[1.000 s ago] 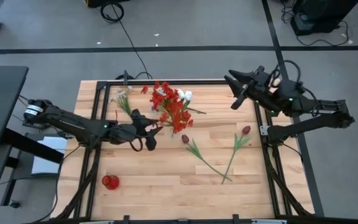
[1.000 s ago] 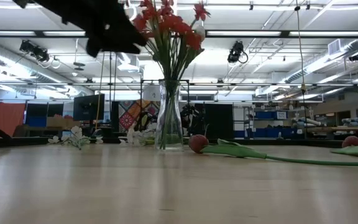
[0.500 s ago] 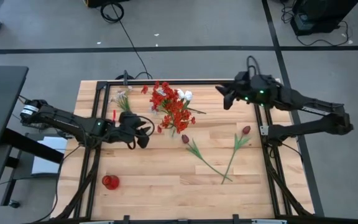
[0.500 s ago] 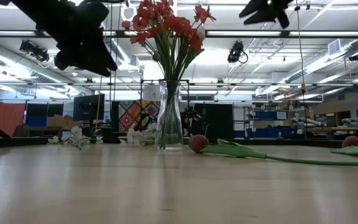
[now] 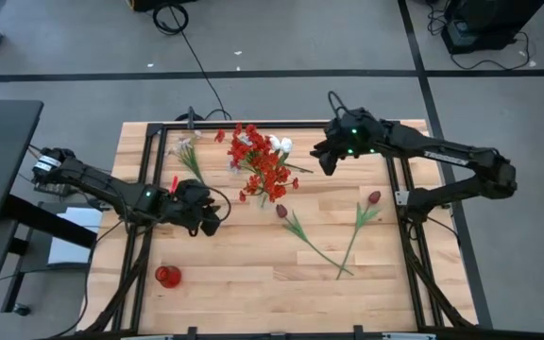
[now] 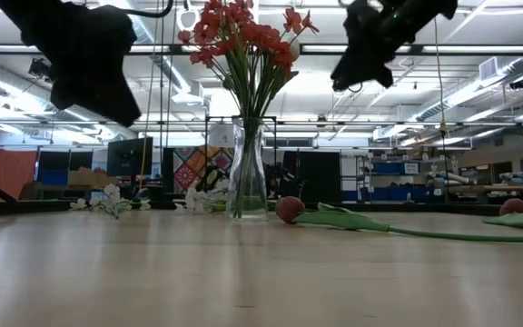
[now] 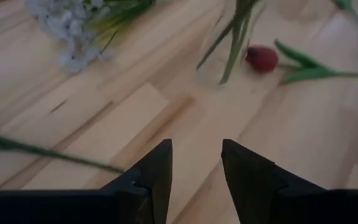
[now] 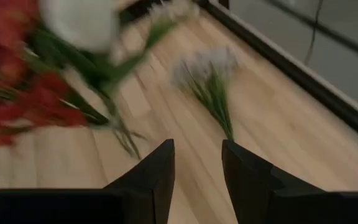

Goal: Sort flowers into vase by color
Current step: Put the right white flowers into the red vase

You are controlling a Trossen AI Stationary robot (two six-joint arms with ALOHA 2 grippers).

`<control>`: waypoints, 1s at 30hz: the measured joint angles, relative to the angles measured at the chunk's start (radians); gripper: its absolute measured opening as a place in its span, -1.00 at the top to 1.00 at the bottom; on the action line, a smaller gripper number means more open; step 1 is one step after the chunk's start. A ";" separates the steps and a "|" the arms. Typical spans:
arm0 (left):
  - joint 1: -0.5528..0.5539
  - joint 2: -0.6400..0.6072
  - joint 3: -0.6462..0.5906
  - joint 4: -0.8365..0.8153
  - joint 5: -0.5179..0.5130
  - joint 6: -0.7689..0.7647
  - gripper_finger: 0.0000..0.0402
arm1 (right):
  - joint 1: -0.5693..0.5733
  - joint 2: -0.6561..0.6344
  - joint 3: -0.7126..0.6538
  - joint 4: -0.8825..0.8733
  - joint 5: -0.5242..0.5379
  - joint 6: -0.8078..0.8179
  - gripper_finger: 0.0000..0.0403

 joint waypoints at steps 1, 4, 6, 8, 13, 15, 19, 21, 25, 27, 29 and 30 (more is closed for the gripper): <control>-0.005 0.000 0.000 -0.020 0.000 -0.013 0.28 | -0.009 0.016 0.000 -0.009 -0.012 -0.013 0.32; -0.017 0.000 0.000 -0.061 -0.001 -0.072 0.28 | -0.039 0.062 0.000 -0.027 -0.089 -0.049 0.35; -0.026 0.000 0.000 -0.067 -0.001 -0.089 0.28 | -0.059 0.090 0.000 -0.021 -0.144 -0.060 0.38; -0.032 0.000 0.000 -0.067 -0.001 -0.092 0.28 | -0.078 0.118 0.000 -0.016 -0.179 -0.064 0.41; -0.031 0.000 0.000 -0.069 -0.001 -0.093 0.28 | -0.121 0.194 0.000 -0.016 -0.194 -0.146 0.43; -0.032 0.000 0.000 -0.069 -0.001 -0.093 0.28 | -0.134 0.231 0.000 -0.016 -0.196 -0.171 0.43; -0.032 0.000 0.000 -0.070 -0.001 -0.092 0.28 | -0.157 0.309 0.000 -0.015 -0.250 -0.210 0.43; -0.032 0.000 0.000 -0.077 -0.001 -0.092 0.28 | -0.163 0.347 0.000 -0.008 -0.268 -0.212 0.43; -0.031 0.000 0.000 -0.081 -0.001 -0.092 0.28 | -0.164 0.407 0.000 0.016 -0.264 -0.212 0.39; -0.031 0.000 0.000 -0.087 -0.001 -0.091 0.28 | -0.163 0.435 0.000 0.046 -0.244 -0.223 0.35; -0.031 0.000 0.000 -0.100 -0.001 -0.092 0.28 | -0.160 0.469 0.000 0.097 -0.203 -0.250 0.31; -0.029 0.000 0.000 -0.106 -0.001 -0.092 0.28 | -0.158 0.489 0.000 0.128 -0.184 -0.267 0.29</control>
